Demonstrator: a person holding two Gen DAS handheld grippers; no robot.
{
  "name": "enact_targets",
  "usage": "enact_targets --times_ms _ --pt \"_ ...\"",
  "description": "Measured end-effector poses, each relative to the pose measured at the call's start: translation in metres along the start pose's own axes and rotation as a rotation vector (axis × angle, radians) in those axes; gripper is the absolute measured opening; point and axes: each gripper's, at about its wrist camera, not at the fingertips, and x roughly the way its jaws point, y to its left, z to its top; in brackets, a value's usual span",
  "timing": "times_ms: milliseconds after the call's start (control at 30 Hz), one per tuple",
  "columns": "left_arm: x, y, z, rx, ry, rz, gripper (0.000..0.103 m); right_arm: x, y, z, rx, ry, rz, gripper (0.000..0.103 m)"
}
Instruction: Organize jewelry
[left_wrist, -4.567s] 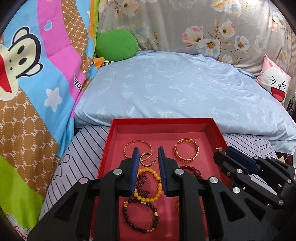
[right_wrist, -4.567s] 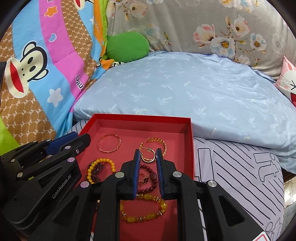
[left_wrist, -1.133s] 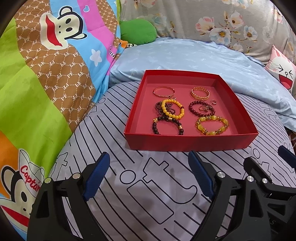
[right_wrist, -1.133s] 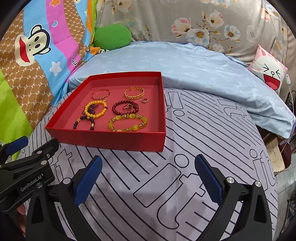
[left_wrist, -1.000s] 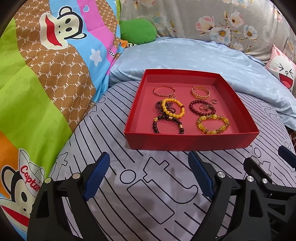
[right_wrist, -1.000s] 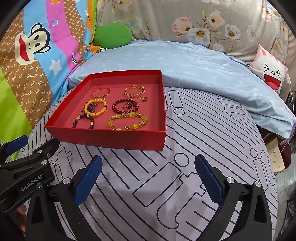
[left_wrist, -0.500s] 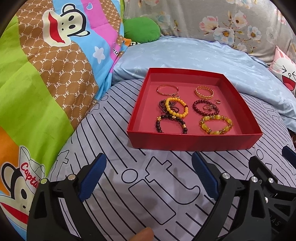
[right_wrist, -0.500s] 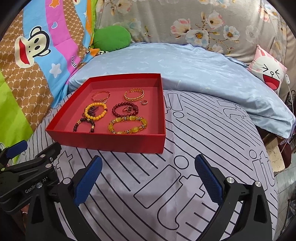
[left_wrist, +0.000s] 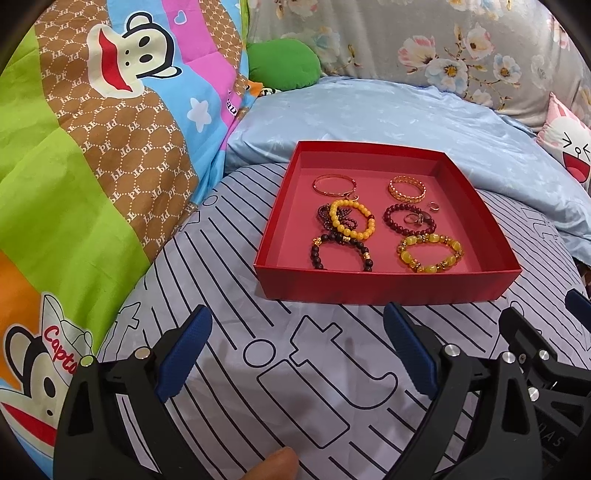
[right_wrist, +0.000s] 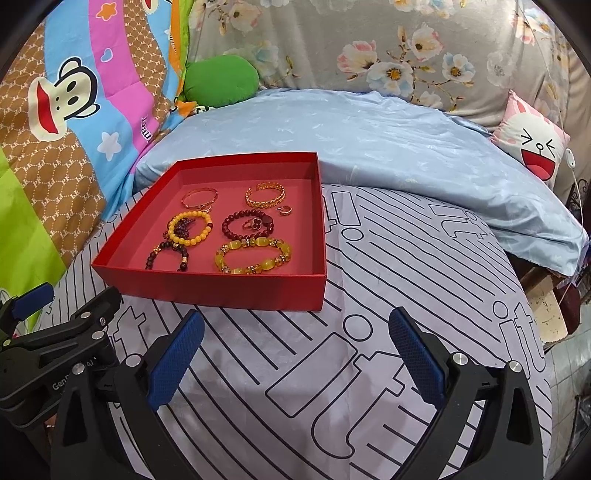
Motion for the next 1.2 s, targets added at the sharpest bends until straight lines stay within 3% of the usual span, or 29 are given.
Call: enact_targets --times_ms 1200 --pt "0.0003 -0.0005 0.0012 -0.001 0.001 0.003 0.088 -0.0003 -0.0003 0.0008 -0.001 -0.003 -0.009 0.096"
